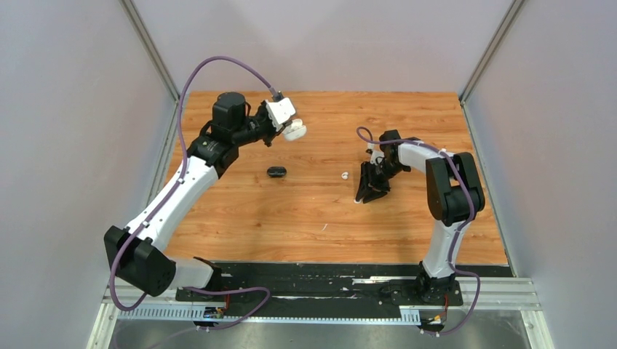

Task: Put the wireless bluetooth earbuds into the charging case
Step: Adjust the earbud at the center of the board.

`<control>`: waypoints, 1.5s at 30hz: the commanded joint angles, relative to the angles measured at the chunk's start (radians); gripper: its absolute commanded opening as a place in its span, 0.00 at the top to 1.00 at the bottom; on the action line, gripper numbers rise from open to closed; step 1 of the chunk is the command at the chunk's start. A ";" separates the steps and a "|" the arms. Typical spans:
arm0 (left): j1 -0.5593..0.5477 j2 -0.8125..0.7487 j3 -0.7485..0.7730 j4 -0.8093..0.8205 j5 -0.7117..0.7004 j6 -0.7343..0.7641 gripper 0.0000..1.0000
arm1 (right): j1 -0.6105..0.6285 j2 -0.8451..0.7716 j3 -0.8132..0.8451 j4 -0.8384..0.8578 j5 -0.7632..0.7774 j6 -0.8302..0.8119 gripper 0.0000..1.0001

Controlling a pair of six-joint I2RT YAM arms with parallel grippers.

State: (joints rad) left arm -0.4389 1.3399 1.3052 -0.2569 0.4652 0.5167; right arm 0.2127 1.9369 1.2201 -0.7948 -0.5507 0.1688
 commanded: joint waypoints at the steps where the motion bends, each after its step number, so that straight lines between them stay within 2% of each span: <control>1: -0.006 -0.047 -0.025 0.049 0.006 -0.034 1.00 | 0.006 0.022 0.030 0.030 0.029 0.028 0.64; 13: -0.006 -0.059 -0.041 0.058 -0.009 -0.041 1.00 | 0.036 0.040 0.009 0.039 0.088 0.029 0.65; 22: -0.006 -0.070 -0.061 0.082 -0.017 -0.041 1.00 | 0.064 0.070 0.020 0.053 0.213 0.009 0.68; 34: -0.002 -0.084 -0.098 0.116 -0.018 -0.048 1.00 | 0.104 0.084 0.090 0.084 0.266 -0.048 0.71; 42: 0.002 -0.082 -0.102 0.125 -0.017 -0.055 1.00 | 0.109 0.059 0.108 0.076 0.280 -0.064 0.75; 44: 0.002 -0.080 -0.104 0.128 -0.017 -0.057 1.00 | 0.110 0.050 0.107 0.073 0.270 -0.064 0.83; 45: 0.003 -0.079 -0.103 0.132 -0.015 -0.059 1.00 | 0.110 0.047 0.106 0.071 0.266 -0.064 0.84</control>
State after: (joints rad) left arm -0.4381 1.2896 1.2030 -0.1806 0.4427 0.4862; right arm 0.3229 1.9743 1.3239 -0.7910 -0.3954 0.1444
